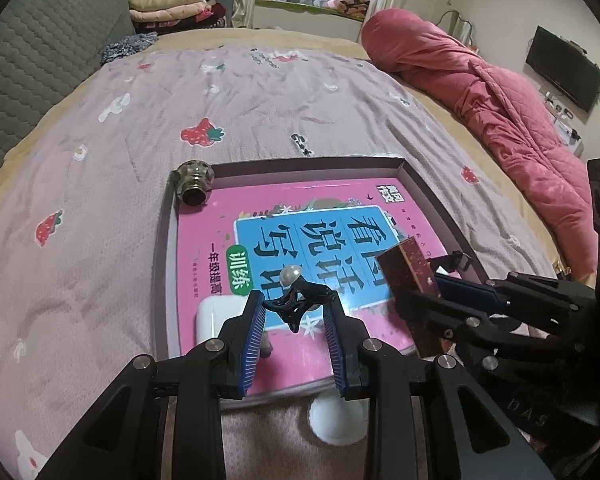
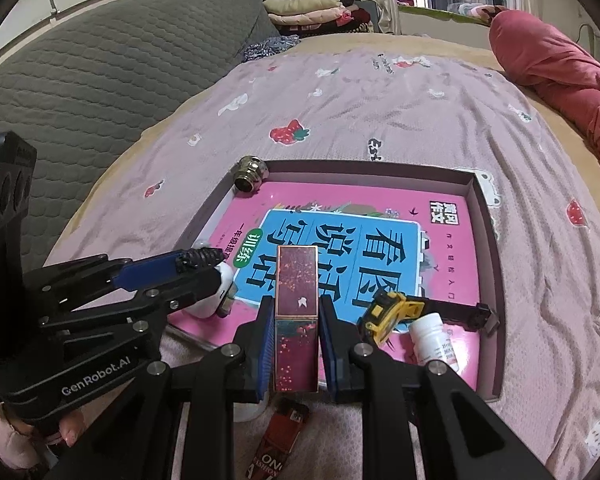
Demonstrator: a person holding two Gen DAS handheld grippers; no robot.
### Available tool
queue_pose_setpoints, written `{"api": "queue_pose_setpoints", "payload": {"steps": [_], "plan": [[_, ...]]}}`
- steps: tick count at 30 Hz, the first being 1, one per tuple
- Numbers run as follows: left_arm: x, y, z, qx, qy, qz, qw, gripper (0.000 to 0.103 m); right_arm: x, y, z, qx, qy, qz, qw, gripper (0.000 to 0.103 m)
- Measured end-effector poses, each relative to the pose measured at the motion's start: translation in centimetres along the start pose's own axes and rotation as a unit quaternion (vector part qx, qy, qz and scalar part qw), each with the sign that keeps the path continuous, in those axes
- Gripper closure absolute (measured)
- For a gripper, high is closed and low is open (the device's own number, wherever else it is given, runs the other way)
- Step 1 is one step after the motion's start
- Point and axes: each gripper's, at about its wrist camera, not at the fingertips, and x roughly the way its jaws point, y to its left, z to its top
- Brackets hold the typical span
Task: Organize rigid objects
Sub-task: 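Carry the black clip and red box over the tray toward the workbook, then open the left tool releasing the black clip while the right tool sets the box upright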
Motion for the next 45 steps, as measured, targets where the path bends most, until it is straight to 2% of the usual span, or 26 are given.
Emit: {"api": "queue_pose_setpoints", "payload": {"steps": [9,19,25,38,45], "plan": [[1.7,0.1,0.5,-0.012,0.007,-0.003,0.9999,0.073,2.4,-0.3,-0.2,0.015,0.018,0.002,1.0,0.082],[3.2,0.2,0.6,-0.014,0.014,0.002,0.9998,0.073,3.6,-0.6,-0.5,0.003,0.027,-0.01,1.0,0.082],[4.2,-0.8,0.6,0.001,0.022,0.007,0.9997,0.072,4.1,-0.8,-0.9,-0.005,0.033,-0.022,0.999,0.082],[6.0,-1.4,-0.2,0.012,0.037,0.014,0.9992,0.072,3.9,-1.0,-1.7,-0.042,0.029,-0.068,0.996,0.082],[6.9,-1.4,-0.7,0.017,0.048,0.016,0.9986,0.072,2.9,-1.7,-1.8,-0.032,0.018,-0.052,0.998,0.082]]}}
